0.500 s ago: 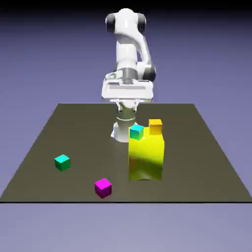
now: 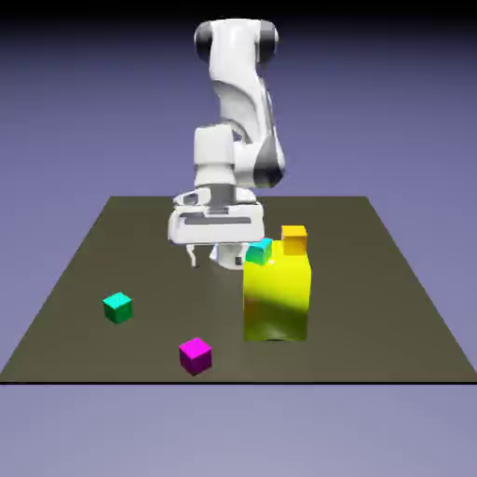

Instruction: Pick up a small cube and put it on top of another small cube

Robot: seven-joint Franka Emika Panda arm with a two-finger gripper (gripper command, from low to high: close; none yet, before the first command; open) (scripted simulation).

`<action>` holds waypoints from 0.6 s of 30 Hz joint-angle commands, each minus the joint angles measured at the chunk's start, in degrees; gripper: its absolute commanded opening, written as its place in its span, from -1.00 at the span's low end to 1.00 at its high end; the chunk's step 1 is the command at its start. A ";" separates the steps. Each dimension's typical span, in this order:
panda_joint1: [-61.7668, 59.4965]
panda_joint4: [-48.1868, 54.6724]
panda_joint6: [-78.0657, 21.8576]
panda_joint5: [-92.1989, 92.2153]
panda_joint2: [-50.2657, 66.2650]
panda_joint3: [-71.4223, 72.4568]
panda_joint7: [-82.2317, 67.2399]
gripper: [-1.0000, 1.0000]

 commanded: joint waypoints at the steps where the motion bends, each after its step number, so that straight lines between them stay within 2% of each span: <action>1: -0.03 0.65 -0.43 1.15 1.51 -0.32 -2.50 0.00; 16: -0.35 10.46 -6.88 18.44 24.09 -5.14 -39.87 0.00; 18: -0.36 10.69 -7.03 18.84 24.61 -5.26 -40.75 0.00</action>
